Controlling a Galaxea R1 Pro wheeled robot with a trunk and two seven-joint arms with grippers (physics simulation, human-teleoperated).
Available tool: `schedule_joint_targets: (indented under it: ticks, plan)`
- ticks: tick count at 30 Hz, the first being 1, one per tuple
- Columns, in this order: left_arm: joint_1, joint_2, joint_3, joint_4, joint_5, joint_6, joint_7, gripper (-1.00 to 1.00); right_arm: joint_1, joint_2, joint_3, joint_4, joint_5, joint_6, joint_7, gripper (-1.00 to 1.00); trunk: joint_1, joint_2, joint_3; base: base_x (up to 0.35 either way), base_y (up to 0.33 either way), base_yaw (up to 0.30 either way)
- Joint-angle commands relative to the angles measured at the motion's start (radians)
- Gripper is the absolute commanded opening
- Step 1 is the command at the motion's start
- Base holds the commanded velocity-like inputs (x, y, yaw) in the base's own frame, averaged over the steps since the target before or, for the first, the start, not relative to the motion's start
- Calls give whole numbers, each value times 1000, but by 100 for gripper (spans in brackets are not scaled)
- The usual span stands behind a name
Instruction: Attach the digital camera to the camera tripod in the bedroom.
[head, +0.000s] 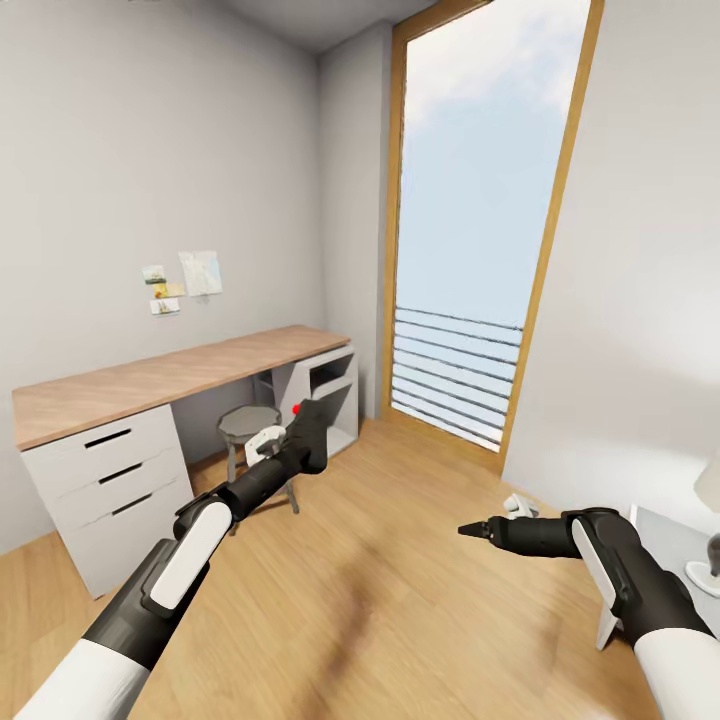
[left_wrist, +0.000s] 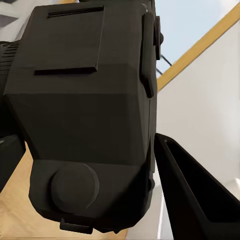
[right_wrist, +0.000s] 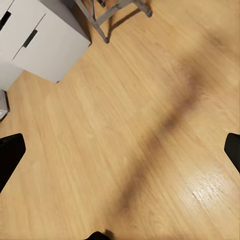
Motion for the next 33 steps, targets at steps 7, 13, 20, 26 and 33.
schedule_joint_targets:
  ticks: [7, 13, 20, 26, 33]
  plan:
    - [-1, 1, 0, 57, 10, 5, 12, -100, 0, 1, -1, -65, -10, 10, -3, 100, -27, 49, 21, 0, 0, 0]
    - [-1, 1, 6, 69, 12, 5, 10, -100, 0, 1, -1, -69, -10, 11, -3, 100, -50, 91, 40, 0, 0, 0]
    - [-1, 1, 8, 70, 14, 4, 7, -100, 0, 1, -1, -69, -9, 11, -3, 100, -77, 140, 62, 0, 0, 0]
    - [-1, 1, 8, 71, 15, 4, 6, -100, 0, 1, -1, -69, -8, 11, -3, 100, -100, 182, 80, 0, 0, 0]
    - [-1, 2, 9, 73, 17, 4, 7, -100, 0, 1, -1, -69, -8, 11, -3, 100, -127, 231, 102, 0, 0, 0]
